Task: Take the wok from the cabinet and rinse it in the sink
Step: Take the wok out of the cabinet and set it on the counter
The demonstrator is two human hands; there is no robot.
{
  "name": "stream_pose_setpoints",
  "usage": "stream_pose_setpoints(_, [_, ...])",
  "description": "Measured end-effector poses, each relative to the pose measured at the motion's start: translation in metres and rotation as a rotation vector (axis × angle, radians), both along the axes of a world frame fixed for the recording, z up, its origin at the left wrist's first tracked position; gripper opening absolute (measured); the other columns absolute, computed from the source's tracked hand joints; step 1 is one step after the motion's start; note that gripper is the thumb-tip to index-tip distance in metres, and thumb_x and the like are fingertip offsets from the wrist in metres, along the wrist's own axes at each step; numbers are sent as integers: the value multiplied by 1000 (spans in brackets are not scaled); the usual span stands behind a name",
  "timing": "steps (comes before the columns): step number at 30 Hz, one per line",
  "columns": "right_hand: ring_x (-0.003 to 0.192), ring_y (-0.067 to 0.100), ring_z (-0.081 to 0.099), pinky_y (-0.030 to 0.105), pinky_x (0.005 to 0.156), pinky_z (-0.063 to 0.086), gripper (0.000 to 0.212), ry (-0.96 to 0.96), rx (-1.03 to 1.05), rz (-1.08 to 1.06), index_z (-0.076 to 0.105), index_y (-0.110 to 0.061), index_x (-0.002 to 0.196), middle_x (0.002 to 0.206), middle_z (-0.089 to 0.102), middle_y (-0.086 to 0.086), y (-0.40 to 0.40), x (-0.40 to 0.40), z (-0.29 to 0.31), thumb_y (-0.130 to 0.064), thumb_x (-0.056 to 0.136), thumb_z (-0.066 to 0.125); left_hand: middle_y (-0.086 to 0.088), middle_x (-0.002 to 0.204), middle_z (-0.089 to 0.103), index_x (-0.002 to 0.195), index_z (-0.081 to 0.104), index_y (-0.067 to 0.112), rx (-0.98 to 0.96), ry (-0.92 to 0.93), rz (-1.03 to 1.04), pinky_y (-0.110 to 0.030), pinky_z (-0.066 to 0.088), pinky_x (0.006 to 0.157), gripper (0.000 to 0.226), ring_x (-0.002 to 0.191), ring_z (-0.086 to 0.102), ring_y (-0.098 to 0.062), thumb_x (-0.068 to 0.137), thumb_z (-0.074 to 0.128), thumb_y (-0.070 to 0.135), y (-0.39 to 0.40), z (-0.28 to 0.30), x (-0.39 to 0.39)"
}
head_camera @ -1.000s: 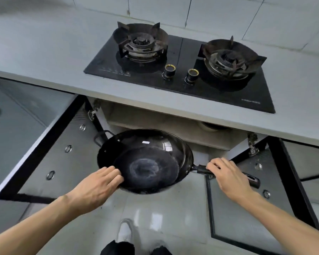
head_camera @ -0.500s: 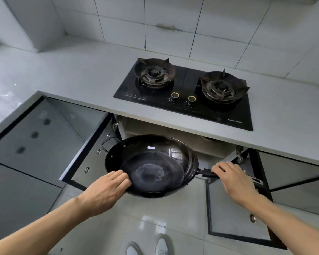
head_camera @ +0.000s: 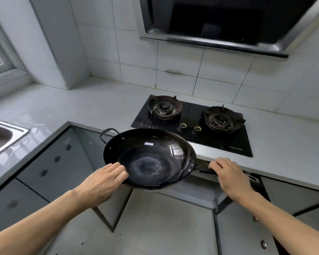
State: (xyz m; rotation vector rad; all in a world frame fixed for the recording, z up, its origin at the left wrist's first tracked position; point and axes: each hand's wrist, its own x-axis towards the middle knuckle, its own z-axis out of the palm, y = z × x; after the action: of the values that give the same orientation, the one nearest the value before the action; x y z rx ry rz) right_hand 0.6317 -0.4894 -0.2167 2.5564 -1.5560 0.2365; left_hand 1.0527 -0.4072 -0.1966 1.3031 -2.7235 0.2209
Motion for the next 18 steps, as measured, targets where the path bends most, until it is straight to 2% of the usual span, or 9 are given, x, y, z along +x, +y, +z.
stream_pose_setpoints(7, [80,22,49,31,64,40,53,-25,-112,35,57,-20,101,95,54,-2,-31,51,27,11,59,67,2,91,50,95,54,15,-90,23,53,-31,46,71,20,78,46,-20,83,64,3,-17,22,49])
stream_pose_setpoints(12, [82,21,47,32,64,40,54,-53,-140,77,58,-20,100,93,54,-2,-79,90,34,12,57,67,1,91,49,98,54,13,-110,23,117,-29,43,72,22,78,45,-21,82,61,-2,-45,28,82])
stream_pose_setpoints(18, [86,22,53,35,70,46,61,-96,-67,113,60,-20,105,96,57,-2,-161,137,17,13,55,72,1,89,48,96,54,13,-111,-2,186,-32,44,69,10,76,44,-21,90,58,5,-99,28,115])
